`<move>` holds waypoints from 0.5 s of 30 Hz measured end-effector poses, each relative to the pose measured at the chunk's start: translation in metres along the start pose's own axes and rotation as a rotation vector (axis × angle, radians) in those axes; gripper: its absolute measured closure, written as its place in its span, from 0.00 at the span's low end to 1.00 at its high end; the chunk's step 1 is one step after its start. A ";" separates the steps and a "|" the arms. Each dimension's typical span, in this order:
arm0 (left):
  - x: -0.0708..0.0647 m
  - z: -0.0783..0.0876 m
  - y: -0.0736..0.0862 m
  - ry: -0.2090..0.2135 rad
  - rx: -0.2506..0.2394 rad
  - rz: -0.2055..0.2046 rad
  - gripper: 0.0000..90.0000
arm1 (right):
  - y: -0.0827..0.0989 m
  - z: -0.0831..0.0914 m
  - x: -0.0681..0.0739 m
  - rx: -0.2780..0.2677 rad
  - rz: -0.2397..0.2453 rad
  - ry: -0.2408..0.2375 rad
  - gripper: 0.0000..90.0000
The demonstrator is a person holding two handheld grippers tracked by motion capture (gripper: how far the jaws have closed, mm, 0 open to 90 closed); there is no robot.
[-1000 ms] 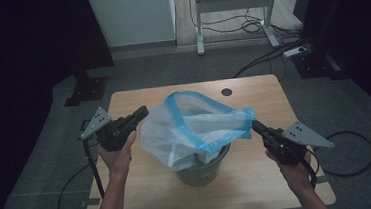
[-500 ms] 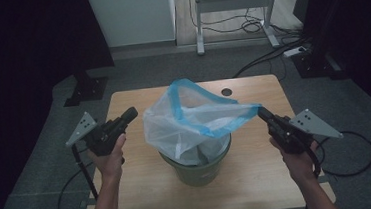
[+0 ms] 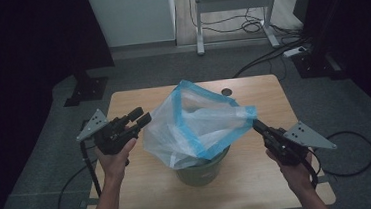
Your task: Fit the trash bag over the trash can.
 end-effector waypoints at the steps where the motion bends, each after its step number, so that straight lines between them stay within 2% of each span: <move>1: -0.001 -0.001 -0.002 -0.005 0.009 -0.008 0.58 | 0.000 0.000 0.000 0.000 0.001 -0.002 0.99; 3: -0.002 -0.003 -0.004 0.000 0.022 -0.016 0.52 | -0.001 0.000 0.001 0.001 0.004 -0.005 0.99; 6: -0.002 -0.011 -0.006 0.022 0.082 -0.009 0.46 | -0.002 0.000 0.002 0.001 0.004 -0.009 0.99; 10: 0.002 -0.025 -0.001 0.043 0.143 0.000 0.46 | -0.003 -0.002 0.006 -0.002 0.007 -0.017 0.99; 12: 0.002 -0.030 0.003 0.046 0.171 -0.012 0.50 | -0.003 -0.003 0.007 -0.003 0.006 -0.022 0.99; 15: 0.002 -0.034 0.007 0.053 0.189 -0.037 0.73 | -0.002 -0.006 0.010 0.000 0.007 -0.030 0.99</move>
Point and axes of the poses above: each handheld gripper's, and its own axes: z roughly backward along the jaws, y roughly out of its underside, x roughly to its left, the point moved 1 cm from there along -z, roughly forward along the jaws, and after that the axes turned 15 degrees about -x, right-handed, at the moved point
